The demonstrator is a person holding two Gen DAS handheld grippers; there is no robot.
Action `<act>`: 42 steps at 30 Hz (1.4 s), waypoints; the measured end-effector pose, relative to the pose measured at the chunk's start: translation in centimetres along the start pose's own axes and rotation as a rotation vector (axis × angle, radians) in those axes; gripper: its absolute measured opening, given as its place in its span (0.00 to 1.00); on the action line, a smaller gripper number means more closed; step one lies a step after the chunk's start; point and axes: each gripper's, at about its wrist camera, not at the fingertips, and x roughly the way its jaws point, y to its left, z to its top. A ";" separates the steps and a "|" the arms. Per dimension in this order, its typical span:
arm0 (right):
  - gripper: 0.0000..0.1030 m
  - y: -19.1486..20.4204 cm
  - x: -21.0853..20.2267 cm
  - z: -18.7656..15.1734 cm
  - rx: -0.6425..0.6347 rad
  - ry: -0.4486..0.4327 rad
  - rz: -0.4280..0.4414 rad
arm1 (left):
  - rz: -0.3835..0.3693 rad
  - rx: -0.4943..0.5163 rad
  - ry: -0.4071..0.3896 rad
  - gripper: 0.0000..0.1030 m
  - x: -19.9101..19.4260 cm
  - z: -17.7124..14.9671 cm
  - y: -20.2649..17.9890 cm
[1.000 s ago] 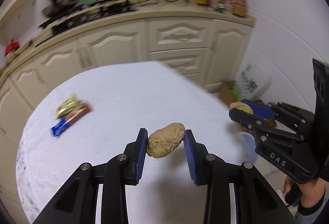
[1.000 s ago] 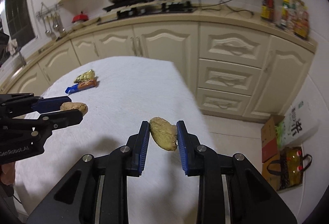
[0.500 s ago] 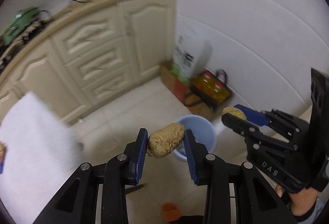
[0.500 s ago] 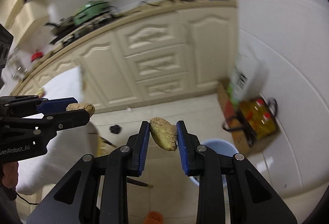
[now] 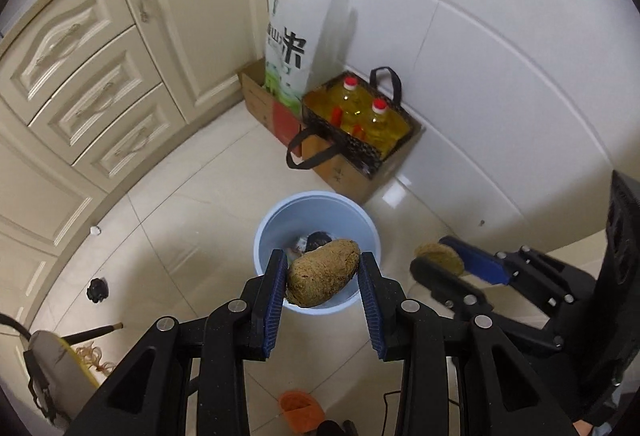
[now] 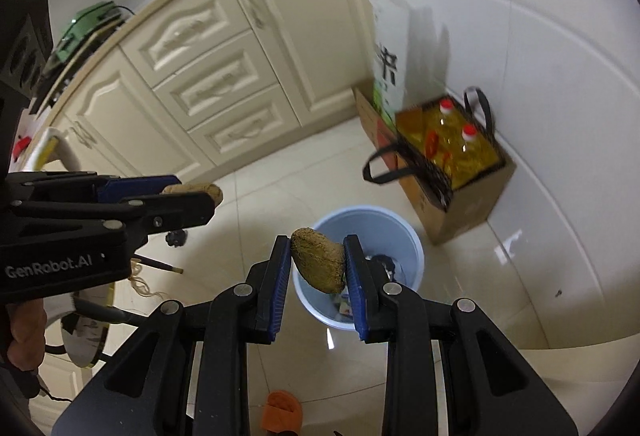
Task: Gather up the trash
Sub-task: 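Carry both bread rolls to the blue bin and release them, then move both open tools back to the table toward the snack bars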
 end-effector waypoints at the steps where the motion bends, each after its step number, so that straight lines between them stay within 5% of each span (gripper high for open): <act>1: 0.26 -0.5 0.8 -0.2 0.009 0.012 -0.001 | -0.004 0.001 -0.001 0.33 0.7 0.3 0.0; 8: 0.27 -1.6 4.5 -1.0 0.039 0.060 0.005 | 0.016 -0.033 0.013 0.58 4.4 0.8 2.2; 17: 0.27 -1.1 6.4 0.1 0.053 0.048 0.017 | 0.125 -0.092 0.008 0.59 4.4 0.1 3.5; 18: 0.28 -0.9 6.5 0.4 0.055 0.041 0.018 | 0.108 -0.071 0.077 0.59 3.9 0.0 3.5; 21: 0.32 -0.2 6.0 1.2 0.053 0.001 0.008 | 0.125 -0.086 0.034 0.59 2.0 -0.4 3.4; 25: 0.62 1.1 4.6 1.9 0.039 -0.023 -0.001 | 0.129 -0.095 -0.019 0.59 -1.4 -1.4 3.1; 30: 0.64 3.2 1.2 2.6 0.007 -0.058 -0.014 | 0.150 -0.083 -0.101 0.59 -7.4 -3.4 3.3; 34: 0.76 5.7 -2.8 3.6 -0.024 -0.114 -0.018 | 0.173 -0.066 -0.203 0.60 -14.0 -5.8 3.2; 42: 0.85 15.1 -12.7 4.8 -0.154 -0.260 -0.009 | 0.205 -0.105 -0.446 0.73 -28.6 -14.4 6.4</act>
